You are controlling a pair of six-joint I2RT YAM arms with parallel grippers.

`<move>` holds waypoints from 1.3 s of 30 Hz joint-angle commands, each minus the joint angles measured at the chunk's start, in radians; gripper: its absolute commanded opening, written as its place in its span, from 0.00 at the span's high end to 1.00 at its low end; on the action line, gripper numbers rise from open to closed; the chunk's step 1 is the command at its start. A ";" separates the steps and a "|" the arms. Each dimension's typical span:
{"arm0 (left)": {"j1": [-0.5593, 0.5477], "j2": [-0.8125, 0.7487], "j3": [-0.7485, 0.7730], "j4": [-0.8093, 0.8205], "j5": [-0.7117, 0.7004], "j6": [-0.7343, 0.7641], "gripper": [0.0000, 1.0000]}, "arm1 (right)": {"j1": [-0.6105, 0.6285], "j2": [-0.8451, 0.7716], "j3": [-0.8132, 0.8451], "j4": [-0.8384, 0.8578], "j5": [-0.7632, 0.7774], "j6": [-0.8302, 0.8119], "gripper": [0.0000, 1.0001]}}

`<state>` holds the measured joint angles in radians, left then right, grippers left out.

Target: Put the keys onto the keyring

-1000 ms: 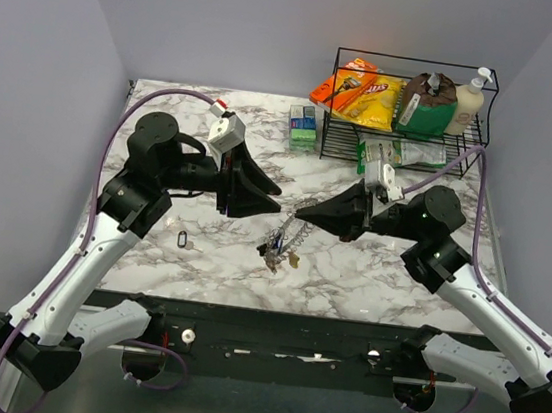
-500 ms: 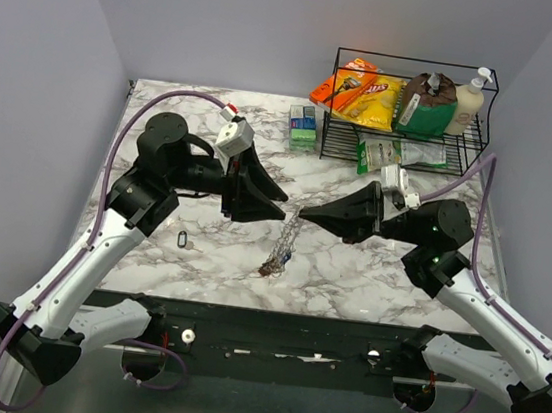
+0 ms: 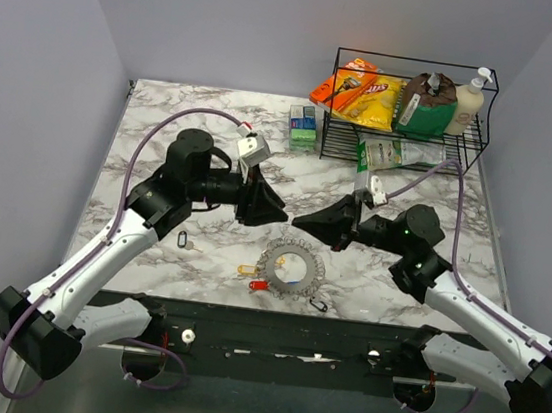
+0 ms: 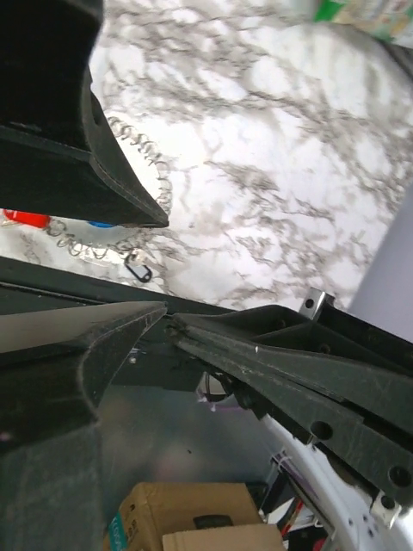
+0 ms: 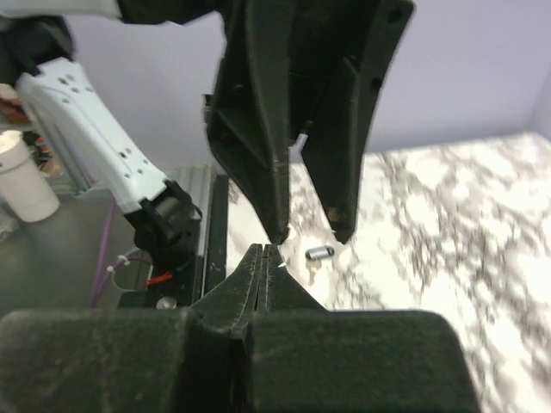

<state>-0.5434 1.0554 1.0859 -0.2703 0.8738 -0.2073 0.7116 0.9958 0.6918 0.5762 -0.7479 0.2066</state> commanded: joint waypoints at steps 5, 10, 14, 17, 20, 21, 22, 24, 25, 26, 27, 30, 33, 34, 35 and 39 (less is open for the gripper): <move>-0.001 0.029 -0.184 0.126 -0.239 -0.101 0.47 | -0.015 -0.026 -0.142 -0.172 0.384 0.122 0.99; -0.003 0.112 -0.244 0.161 -0.282 -0.153 0.44 | -0.032 -0.068 -0.207 -0.337 0.562 0.194 0.99; -0.010 0.175 -0.282 0.213 -0.272 -0.187 0.44 | -0.054 -0.056 -0.236 -0.461 0.550 0.230 0.83; -0.030 0.227 -0.297 0.244 -0.282 -0.210 0.44 | -0.078 -0.002 -0.241 -0.513 0.478 0.280 0.62; -0.059 0.276 -0.304 0.266 -0.303 -0.228 0.44 | -0.090 0.059 -0.250 -0.527 0.421 0.319 0.58; -0.067 0.287 -0.307 0.266 -0.309 -0.240 0.44 | -0.093 0.069 -0.256 -0.529 0.403 0.339 0.56; -0.085 0.310 -0.308 0.266 -0.323 -0.245 0.44 | -0.098 0.078 -0.259 -0.529 0.395 0.347 0.55; -0.105 0.331 -0.311 0.296 -0.328 -0.262 0.44 | -0.101 0.098 -0.275 -0.550 0.397 0.367 0.52; -0.119 0.351 -0.316 0.312 -0.332 -0.268 0.44 | -0.106 0.101 -0.282 -0.558 0.397 0.373 0.51; -0.127 0.359 -0.317 0.321 -0.331 -0.274 0.44 | -0.109 0.102 -0.294 -0.570 0.398 0.378 0.49; -0.133 0.367 -0.320 0.332 -0.331 -0.279 0.44 | -0.110 0.102 -0.302 -0.573 0.403 0.390 0.48; -0.153 0.396 -0.322 0.356 -0.323 -0.293 0.44 | -0.115 0.073 -0.331 -0.618 0.420 0.415 0.42; -0.168 0.422 -0.317 0.367 -0.317 -0.294 0.44 | -0.116 0.023 -0.354 -0.650 0.461 0.432 0.33; -0.171 0.436 -0.313 0.373 -0.317 -0.294 0.44 | -0.119 0.014 -0.360 -0.650 0.472 0.435 0.30; -0.173 0.442 -0.311 0.375 -0.314 -0.296 0.44 | -0.120 0.003 -0.365 -0.654 0.482 0.438 0.27; -0.191 0.466 -0.296 0.385 -0.303 -0.296 0.44 | -0.133 0.035 -0.359 -0.644 0.481 0.433 0.25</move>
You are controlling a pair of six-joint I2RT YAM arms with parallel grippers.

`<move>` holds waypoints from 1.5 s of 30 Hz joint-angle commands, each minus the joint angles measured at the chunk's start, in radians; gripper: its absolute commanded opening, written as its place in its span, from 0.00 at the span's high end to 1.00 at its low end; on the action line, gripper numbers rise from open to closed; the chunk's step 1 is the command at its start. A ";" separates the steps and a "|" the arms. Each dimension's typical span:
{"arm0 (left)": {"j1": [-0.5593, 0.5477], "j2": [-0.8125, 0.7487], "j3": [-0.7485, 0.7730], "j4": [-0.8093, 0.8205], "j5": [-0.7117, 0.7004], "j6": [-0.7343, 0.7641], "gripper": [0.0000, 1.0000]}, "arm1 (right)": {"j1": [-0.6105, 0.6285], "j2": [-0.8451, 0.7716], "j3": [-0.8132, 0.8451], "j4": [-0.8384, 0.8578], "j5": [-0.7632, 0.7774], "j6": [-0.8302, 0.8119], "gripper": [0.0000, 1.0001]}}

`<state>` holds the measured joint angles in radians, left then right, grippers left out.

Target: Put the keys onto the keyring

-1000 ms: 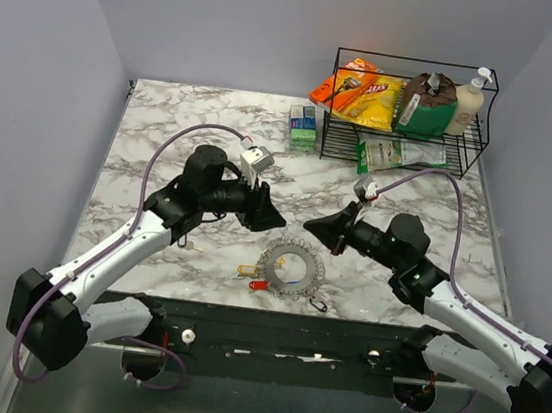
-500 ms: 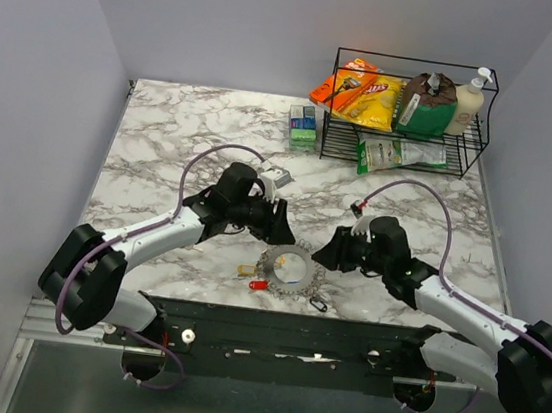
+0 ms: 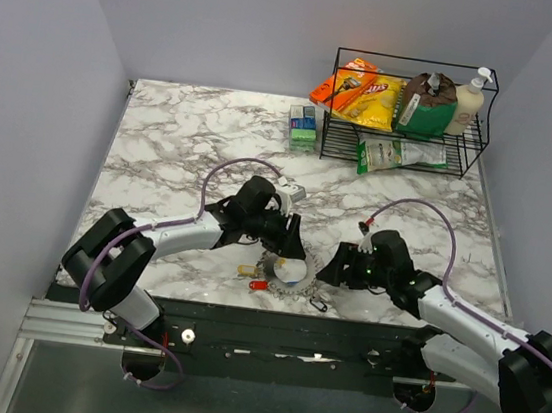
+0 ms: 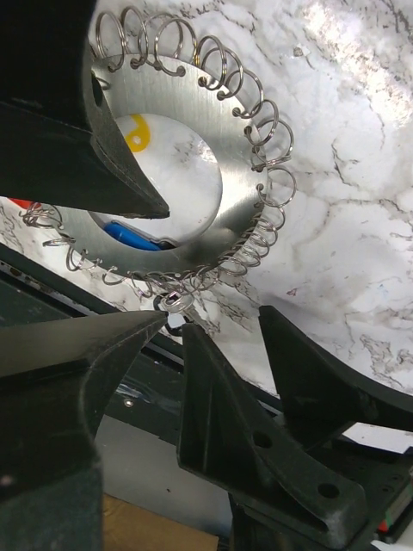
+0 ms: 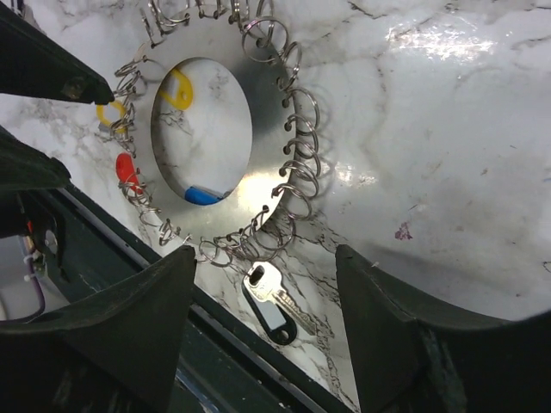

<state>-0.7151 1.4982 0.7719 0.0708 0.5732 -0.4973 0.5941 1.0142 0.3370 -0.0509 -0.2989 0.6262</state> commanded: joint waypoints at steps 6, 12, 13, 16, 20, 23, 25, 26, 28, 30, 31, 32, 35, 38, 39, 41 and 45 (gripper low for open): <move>-0.027 0.036 0.026 0.047 0.002 -0.004 0.45 | -0.046 0.125 -0.009 0.101 -0.051 0.004 0.27; -0.027 0.013 0.026 0.035 -0.003 -0.004 0.45 | -0.070 0.230 0.008 0.195 -0.121 0.000 0.30; -0.027 0.002 0.026 0.029 -0.006 -0.003 0.45 | -0.073 0.254 0.008 0.201 -0.134 0.004 0.31; -0.027 -0.004 0.030 0.017 -0.015 0.003 0.45 | -0.076 0.280 0.013 0.212 -0.166 0.009 0.34; -0.027 -0.003 0.030 0.014 -0.021 0.008 0.45 | -0.077 0.268 0.005 0.217 -0.195 0.010 0.39; -0.027 0.002 0.030 0.014 -0.026 0.006 0.45 | -0.076 0.245 -0.006 0.212 -0.213 0.017 0.42; -0.027 0.002 0.035 0.009 -0.029 0.009 0.45 | -0.076 0.230 -0.010 0.212 -0.224 0.017 0.44; -0.027 0.002 0.035 0.004 -0.030 0.014 0.45 | -0.076 0.225 -0.010 0.201 -0.224 0.015 0.45; -0.027 0.000 0.038 -0.003 -0.038 0.019 0.45 | -0.076 0.224 -0.009 0.192 -0.229 0.009 0.47; -0.027 -0.001 0.038 -0.009 -0.039 0.022 0.45 | -0.076 0.225 -0.007 0.186 -0.233 0.007 0.50; -0.027 0.000 0.040 -0.012 -0.039 0.023 0.45 | -0.076 0.224 -0.007 0.186 -0.235 0.007 0.50; -0.027 -0.003 0.041 -0.014 -0.042 0.026 0.45 | -0.076 0.225 -0.007 0.181 -0.233 0.009 0.52; -0.027 -0.006 0.041 -0.019 -0.047 0.028 0.45 | -0.076 0.233 -0.009 0.178 -0.232 0.004 0.57; -0.027 -0.006 0.040 -0.020 -0.049 0.028 0.45 | -0.076 0.245 -0.009 0.175 -0.220 -0.005 0.64; -0.027 -0.006 0.041 -0.020 -0.049 0.028 0.45 | -0.076 0.248 -0.009 0.175 -0.218 -0.005 0.64; -0.027 -0.006 0.043 -0.020 -0.049 0.028 0.45 | -0.076 0.257 -0.003 0.172 -0.207 -0.011 0.65; -0.027 -0.004 0.043 -0.022 -0.049 0.031 0.45 | -0.076 0.267 0.014 0.160 -0.181 -0.029 0.64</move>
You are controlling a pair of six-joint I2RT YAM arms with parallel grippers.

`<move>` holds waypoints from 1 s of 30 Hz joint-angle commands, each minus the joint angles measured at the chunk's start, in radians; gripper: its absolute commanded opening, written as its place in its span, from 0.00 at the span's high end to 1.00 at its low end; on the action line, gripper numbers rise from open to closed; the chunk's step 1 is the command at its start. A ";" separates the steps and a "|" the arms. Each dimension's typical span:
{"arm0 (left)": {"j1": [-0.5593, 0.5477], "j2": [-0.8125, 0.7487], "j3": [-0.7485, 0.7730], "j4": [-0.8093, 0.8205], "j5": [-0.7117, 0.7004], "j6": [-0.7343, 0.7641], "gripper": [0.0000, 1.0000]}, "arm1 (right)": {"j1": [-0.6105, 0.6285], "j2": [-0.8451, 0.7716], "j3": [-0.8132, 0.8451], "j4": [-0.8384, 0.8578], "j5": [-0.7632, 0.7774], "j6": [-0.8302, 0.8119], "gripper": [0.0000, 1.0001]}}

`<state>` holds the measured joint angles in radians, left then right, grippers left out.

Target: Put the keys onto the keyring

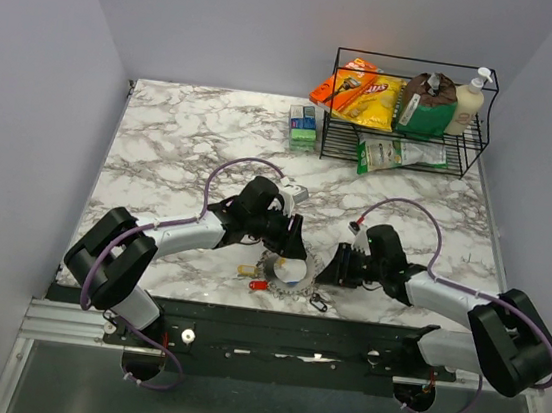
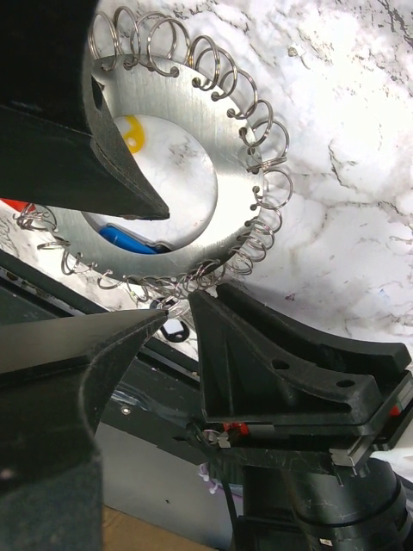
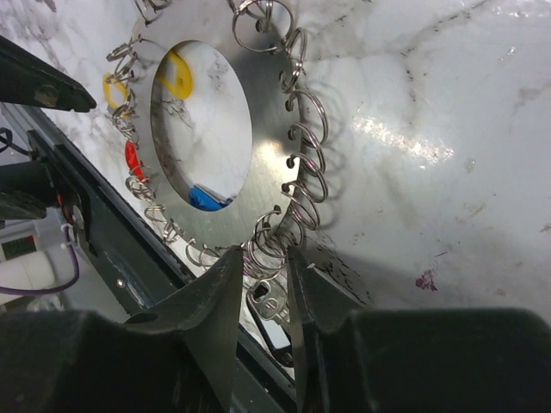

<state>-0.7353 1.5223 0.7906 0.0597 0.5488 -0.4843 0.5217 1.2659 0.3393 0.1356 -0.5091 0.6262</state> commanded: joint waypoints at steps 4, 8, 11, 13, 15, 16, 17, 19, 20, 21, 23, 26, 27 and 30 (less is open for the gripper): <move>-0.007 -0.028 0.027 -0.015 -0.024 0.018 0.46 | -0.003 0.027 0.040 -0.037 0.018 -0.068 0.60; -0.007 -0.021 0.030 -0.017 -0.024 0.019 0.45 | -0.003 0.012 0.053 -0.048 0.012 -0.091 0.51; -0.007 -0.016 0.033 -0.018 -0.026 0.016 0.45 | -0.003 -0.003 0.061 -0.054 0.007 -0.103 0.46; -0.009 -0.013 0.033 -0.015 -0.024 0.018 0.46 | -0.003 -0.005 0.061 -0.056 0.004 -0.108 0.45; -0.007 -0.008 0.033 -0.014 -0.024 0.018 0.46 | -0.003 0.009 0.064 -0.057 -0.003 -0.115 0.45; -0.007 -0.005 0.035 -0.014 -0.024 0.018 0.46 | -0.003 0.019 0.066 -0.060 -0.014 -0.118 0.45; -0.007 -0.002 0.033 -0.012 -0.023 0.018 0.46 | -0.003 0.027 0.067 -0.059 -0.020 -0.120 0.45; -0.007 -0.001 0.033 -0.011 -0.023 0.018 0.46 | -0.003 0.052 0.070 -0.056 -0.035 -0.123 0.45; -0.007 0.001 0.030 -0.011 -0.023 0.018 0.46 | -0.003 0.058 0.070 -0.050 -0.040 -0.122 0.45; -0.007 0.001 0.032 -0.011 -0.023 0.018 0.46 | -0.005 0.070 0.070 -0.045 -0.045 -0.123 0.46; -0.009 0.002 0.029 -0.011 -0.024 0.018 0.46 | -0.003 0.078 0.073 -0.037 -0.057 -0.123 0.46; -0.007 0.001 0.024 -0.004 -0.024 0.015 0.46 | -0.003 0.099 0.078 -0.034 -0.069 -0.126 0.48; -0.009 0.001 0.022 -0.004 -0.024 0.016 0.46 | -0.003 0.105 0.081 -0.034 -0.071 -0.126 0.49; -0.007 0.004 0.022 -0.004 -0.024 0.016 0.46 | -0.003 0.125 0.083 -0.027 -0.085 -0.128 0.50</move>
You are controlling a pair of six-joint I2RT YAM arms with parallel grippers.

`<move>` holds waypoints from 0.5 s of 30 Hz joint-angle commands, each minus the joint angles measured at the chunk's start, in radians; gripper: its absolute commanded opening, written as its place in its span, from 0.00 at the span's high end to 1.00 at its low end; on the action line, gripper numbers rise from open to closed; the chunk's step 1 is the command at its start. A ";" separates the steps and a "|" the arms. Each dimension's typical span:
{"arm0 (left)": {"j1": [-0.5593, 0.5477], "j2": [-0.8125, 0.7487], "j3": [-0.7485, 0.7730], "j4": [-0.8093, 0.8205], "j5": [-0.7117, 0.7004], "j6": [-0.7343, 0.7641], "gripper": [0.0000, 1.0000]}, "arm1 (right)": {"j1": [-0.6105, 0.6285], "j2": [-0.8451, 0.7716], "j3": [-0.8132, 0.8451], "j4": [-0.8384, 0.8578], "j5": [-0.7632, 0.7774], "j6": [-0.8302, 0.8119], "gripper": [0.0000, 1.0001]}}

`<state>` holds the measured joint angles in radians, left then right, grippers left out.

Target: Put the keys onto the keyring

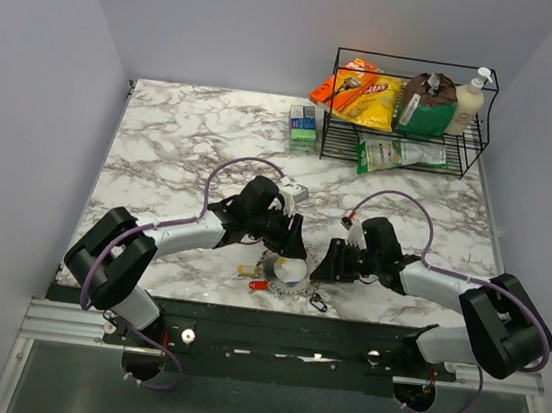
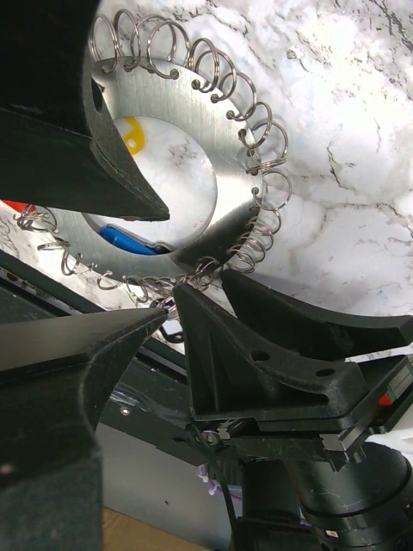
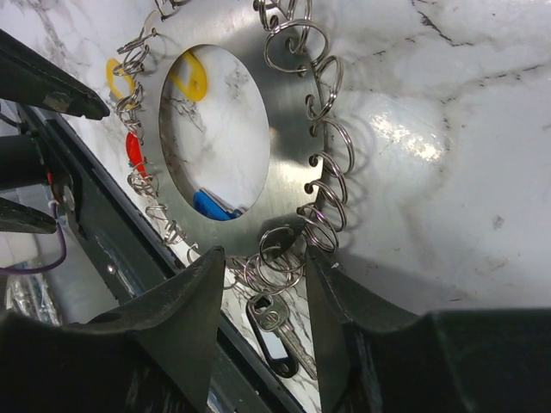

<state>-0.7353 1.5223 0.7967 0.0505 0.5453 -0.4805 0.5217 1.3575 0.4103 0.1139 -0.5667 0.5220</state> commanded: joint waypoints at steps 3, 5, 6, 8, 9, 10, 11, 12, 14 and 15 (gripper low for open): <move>-0.007 0.006 0.016 0.006 -0.021 0.013 0.46 | -0.003 0.049 0.013 0.000 -0.038 -0.022 0.51; -0.009 0.009 0.016 0.008 -0.022 0.013 0.46 | -0.002 0.064 0.018 0.000 -0.044 -0.022 0.51; -0.007 0.012 0.018 0.009 -0.021 0.011 0.46 | -0.003 0.066 0.019 0.000 -0.044 -0.022 0.53; -0.007 0.013 0.018 0.009 -0.021 0.014 0.46 | -0.002 0.071 0.024 -0.005 -0.039 -0.020 0.55; -0.007 0.013 0.016 0.009 -0.022 0.014 0.46 | -0.002 0.069 0.024 -0.010 -0.036 -0.019 0.56; -0.007 0.015 0.016 0.011 -0.022 0.013 0.46 | -0.003 0.065 0.027 -0.016 -0.032 -0.020 0.57; -0.007 0.013 0.015 0.011 -0.022 0.014 0.46 | -0.003 0.061 0.030 -0.028 -0.021 -0.020 0.59; -0.007 0.013 0.015 0.011 -0.024 0.014 0.46 | -0.003 0.048 0.030 -0.033 -0.015 -0.019 0.60; -0.009 0.013 0.009 0.012 -0.025 0.013 0.46 | -0.002 0.029 0.032 -0.054 0.007 -0.023 0.61; -0.007 0.013 0.010 0.014 -0.024 0.013 0.46 | -0.002 0.020 0.032 -0.060 0.016 -0.025 0.61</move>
<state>-0.7353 1.5249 0.7967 0.0509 0.5407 -0.4805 0.5217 1.4055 0.4259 0.1173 -0.6018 0.5217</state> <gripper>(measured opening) 0.537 0.397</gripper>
